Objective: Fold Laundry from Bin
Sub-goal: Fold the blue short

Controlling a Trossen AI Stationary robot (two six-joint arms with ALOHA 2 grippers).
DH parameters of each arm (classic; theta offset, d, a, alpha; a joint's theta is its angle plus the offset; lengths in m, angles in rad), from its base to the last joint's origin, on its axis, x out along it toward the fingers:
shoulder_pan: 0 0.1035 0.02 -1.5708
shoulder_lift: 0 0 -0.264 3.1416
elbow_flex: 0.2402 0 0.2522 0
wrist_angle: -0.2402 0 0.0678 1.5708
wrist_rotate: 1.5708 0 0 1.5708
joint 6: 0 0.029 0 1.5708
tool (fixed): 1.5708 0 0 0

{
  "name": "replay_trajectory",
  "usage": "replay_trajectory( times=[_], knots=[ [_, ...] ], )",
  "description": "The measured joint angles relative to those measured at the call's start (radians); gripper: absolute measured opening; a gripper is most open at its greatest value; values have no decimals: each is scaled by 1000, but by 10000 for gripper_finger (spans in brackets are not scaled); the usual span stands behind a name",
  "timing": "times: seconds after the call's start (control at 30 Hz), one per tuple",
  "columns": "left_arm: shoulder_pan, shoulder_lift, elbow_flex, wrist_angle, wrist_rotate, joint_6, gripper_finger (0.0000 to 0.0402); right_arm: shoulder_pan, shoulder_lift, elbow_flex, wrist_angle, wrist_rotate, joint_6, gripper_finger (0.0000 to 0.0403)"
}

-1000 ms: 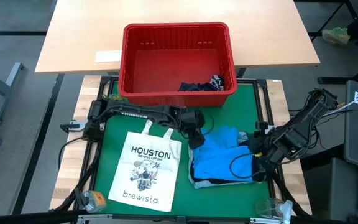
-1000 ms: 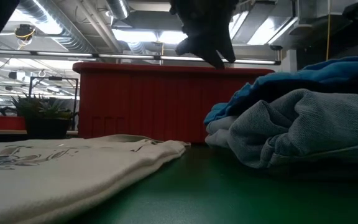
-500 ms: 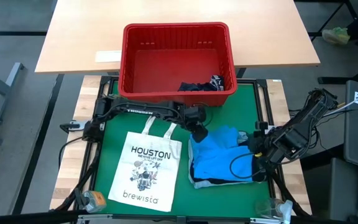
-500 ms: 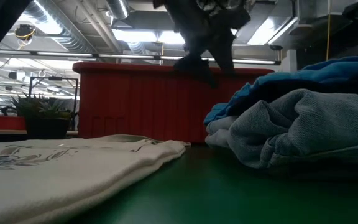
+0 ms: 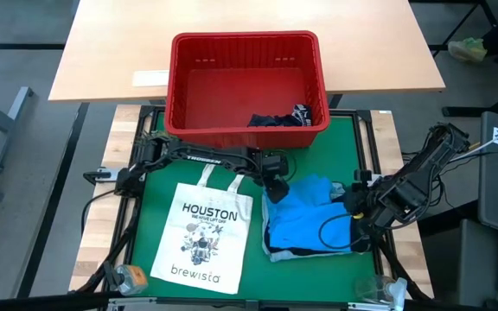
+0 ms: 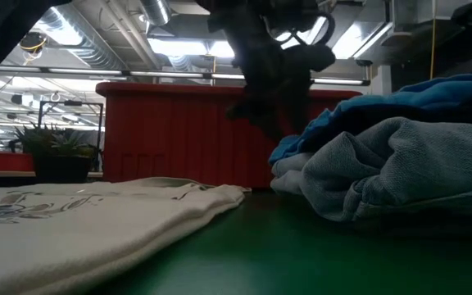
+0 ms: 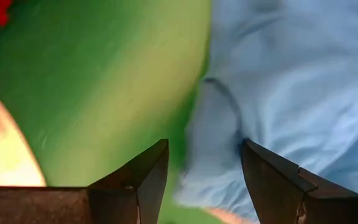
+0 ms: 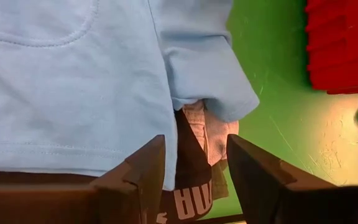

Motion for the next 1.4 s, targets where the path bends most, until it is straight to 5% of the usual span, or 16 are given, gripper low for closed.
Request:
replay_trajectory(
  times=[0.23, 0.53, 0.8, 1.0, 1.4],
  knots=[
    [4, 10, 1, 6, 62, 18, 171, 0, 0, 0, 2, 0, 0, 172],
    [-17, 10, 62, 10, 79, 58, 12, 0, 0, 0, 3, 81, -50, 172],
    [-60, 10, 127, 26, 128, 185, 4, 0, 0, 0, 63, 213, -83, 172],
    [-111, 10, 128, 57, 131, 219, 3, -3, 0, 0, 203, 289, -323, 172],
    [-212, 10, 128, 85, 115, 278, 2, -259, 0, 0, 386, 203, -764, 172]
  ],
)
